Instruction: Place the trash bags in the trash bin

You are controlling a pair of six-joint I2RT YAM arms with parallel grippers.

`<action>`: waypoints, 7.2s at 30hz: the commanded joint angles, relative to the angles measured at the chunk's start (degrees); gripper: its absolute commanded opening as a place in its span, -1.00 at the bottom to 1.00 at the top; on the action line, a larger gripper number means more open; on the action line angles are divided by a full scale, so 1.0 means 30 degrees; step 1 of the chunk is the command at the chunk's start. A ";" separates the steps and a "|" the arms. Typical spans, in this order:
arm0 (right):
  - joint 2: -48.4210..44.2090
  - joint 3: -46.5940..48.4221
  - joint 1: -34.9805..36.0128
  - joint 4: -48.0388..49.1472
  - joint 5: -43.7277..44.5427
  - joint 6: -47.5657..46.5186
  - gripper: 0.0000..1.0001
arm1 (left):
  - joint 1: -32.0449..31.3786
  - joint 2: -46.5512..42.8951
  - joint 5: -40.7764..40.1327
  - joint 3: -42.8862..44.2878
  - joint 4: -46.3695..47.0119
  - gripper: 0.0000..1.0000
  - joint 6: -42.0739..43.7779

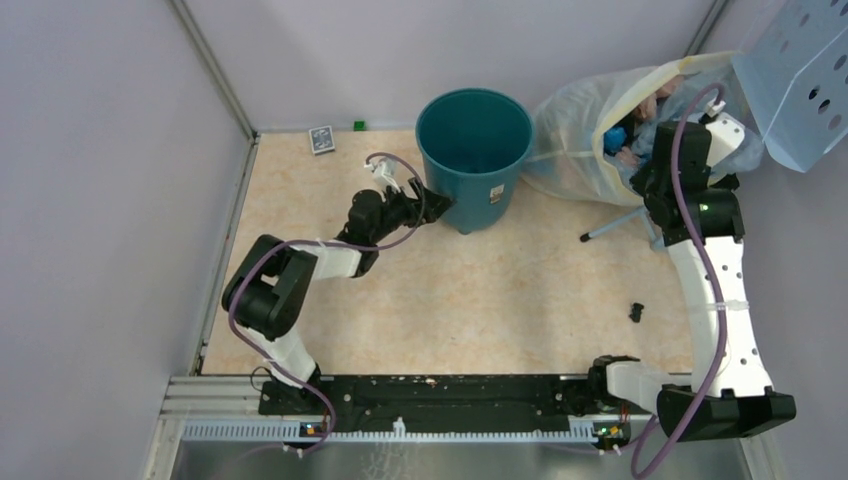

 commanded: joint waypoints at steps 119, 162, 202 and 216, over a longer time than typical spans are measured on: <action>-0.1067 -1.7301 1.2924 1.8902 -0.9260 -0.0227 0.73 | -0.6825 -1.5528 -0.2831 -0.1499 -1.8339 -1.00 0.2735; -0.9870 -1.9483 1.2205 1.4185 -0.6114 -0.3381 0.28 | -0.4683 -1.7340 -0.2008 0.3053 -2.3716 -1.00 0.6291; -0.3944 -2.4509 1.6438 2.6216 -0.8951 -0.2298 -1.00 | -0.4364 -1.3620 0.3769 0.9271 -2.1020 -1.00 0.5857; -0.7963 -2.2229 1.6423 2.2505 -0.9959 -0.6619 -1.00 | -0.4369 -1.1601 0.7609 0.9039 -2.0411 -1.00 0.5844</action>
